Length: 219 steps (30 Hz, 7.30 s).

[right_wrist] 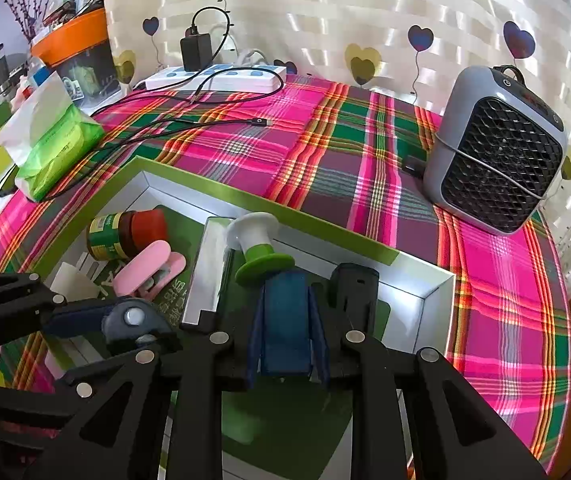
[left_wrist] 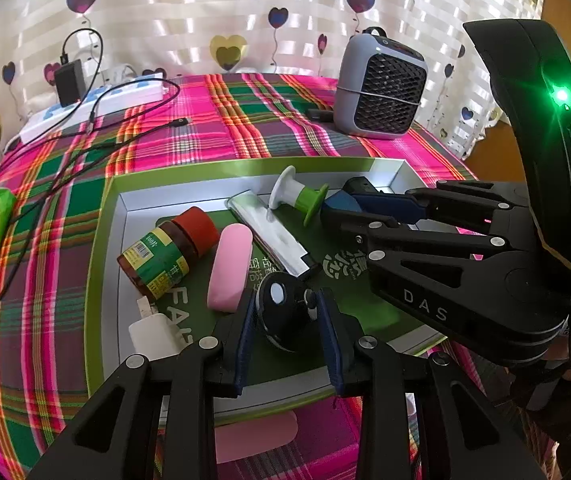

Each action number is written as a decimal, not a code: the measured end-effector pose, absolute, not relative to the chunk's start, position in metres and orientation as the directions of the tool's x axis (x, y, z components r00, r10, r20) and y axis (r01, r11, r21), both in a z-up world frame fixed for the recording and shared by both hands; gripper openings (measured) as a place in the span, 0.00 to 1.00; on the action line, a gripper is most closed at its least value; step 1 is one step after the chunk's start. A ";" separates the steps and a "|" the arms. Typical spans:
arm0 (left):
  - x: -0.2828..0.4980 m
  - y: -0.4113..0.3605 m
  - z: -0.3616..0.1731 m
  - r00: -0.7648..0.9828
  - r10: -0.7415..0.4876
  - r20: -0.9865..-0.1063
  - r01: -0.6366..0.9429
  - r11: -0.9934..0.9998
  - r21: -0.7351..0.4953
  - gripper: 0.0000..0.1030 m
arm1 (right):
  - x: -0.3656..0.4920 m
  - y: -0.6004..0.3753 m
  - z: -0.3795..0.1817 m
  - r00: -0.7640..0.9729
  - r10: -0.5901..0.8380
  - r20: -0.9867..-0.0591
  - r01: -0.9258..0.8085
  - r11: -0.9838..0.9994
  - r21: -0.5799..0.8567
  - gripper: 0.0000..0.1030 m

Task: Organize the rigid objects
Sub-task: 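Open the right tool over the box while the left tool lowers the remote, then open the left tool to release the black remote in the box, then move the left tool toward the pink block while the right tool closes on the white round cap, then close the left tool on the pink block while the right tool lifts the white cap, then carry the pink block with the left tool while the right tool carries the white cap into the box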

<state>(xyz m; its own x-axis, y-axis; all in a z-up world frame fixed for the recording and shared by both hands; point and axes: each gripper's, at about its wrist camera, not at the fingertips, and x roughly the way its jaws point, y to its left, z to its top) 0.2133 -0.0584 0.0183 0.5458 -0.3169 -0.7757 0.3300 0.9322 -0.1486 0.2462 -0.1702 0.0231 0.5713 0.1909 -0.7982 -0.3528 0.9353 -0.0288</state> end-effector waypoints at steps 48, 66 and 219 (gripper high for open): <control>0.140 -0.034 0.055 0.654 -0.276 -0.705 0.304 0.948 -0.090 0.31 | 0.173 -0.196 0.055 0.643 0.248 -0.725 -0.236 0.964 0.120 0.38; 0.105 0.014 0.038 0.649 -0.287 -0.704 0.224 0.957 -0.183 0.31 | 0.116 -0.201 0.037 0.653 0.280 -0.704 -0.215 0.960 0.182 0.47; 0.149 -0.078 0.007 0.467 -0.403 -0.787 0.545 0.832 -0.103 0.17 | 0.108 -0.210 0.013 0.599 0.220 -0.770 -0.230 0.968 0.098 0.19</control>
